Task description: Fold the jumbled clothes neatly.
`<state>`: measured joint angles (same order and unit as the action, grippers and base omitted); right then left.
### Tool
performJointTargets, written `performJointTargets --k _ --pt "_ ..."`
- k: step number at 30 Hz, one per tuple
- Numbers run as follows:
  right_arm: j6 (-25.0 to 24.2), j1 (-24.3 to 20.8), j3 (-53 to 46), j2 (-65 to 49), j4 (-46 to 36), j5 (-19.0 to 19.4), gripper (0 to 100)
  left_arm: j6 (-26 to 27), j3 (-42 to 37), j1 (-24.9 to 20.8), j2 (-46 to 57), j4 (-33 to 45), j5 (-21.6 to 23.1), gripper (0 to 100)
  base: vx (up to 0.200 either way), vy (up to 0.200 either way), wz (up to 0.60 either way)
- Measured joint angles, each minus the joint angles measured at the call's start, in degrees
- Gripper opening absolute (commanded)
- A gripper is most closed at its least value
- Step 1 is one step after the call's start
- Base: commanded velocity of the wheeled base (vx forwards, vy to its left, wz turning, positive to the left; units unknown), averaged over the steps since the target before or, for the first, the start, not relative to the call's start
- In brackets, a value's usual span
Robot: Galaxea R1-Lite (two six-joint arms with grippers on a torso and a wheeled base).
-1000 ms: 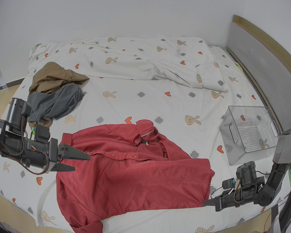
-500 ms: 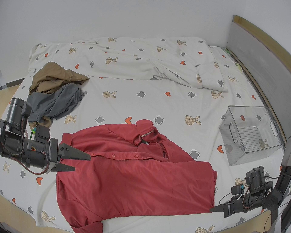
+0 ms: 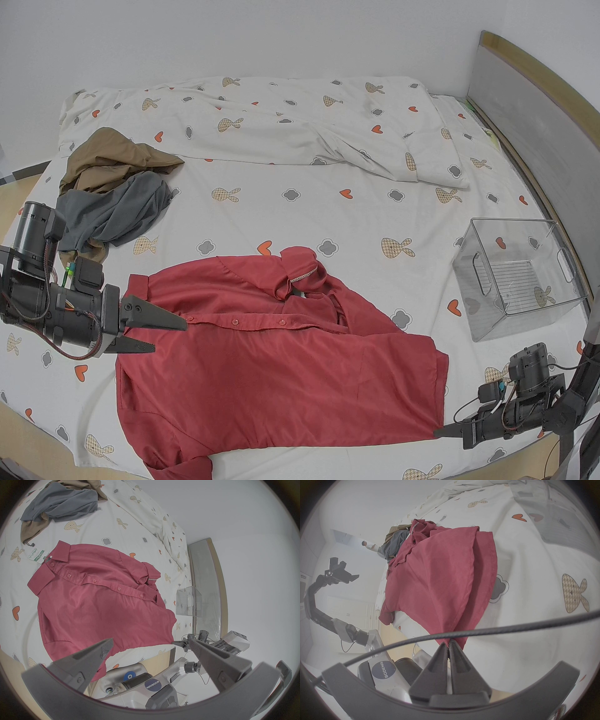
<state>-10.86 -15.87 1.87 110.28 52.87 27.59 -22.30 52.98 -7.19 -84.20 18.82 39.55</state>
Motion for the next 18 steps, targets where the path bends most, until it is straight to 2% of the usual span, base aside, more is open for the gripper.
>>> performJointTargets --k 1,2,12,18 --pt "0.02 -0.09 0.26 0.13 0.01 0.0 0 0.0 0.0 0.0 0.0 -0.02 0.0 100 0.0 0.0 0.0" --pt "0.09 -0.13 0.45 0.23 0.11 -0.02 100 -0.01 0.0 0.0 0.0 0.0 0.0 100 0.0 0.0 0.0" --pt "0.05 -0.3 -0.38 0.06 -0.02 0.2 100 -0.01 0.0 0.0 -0.11 -0.02 0.02 100 0.0 0.0 0.0" --pt "-0.09 1.88 -0.02 -5.75 -0.4 0.18 100 -0.01 0.0 0.0 -0.22 -0.02 0.0 100 0.0 0.0 0.0"
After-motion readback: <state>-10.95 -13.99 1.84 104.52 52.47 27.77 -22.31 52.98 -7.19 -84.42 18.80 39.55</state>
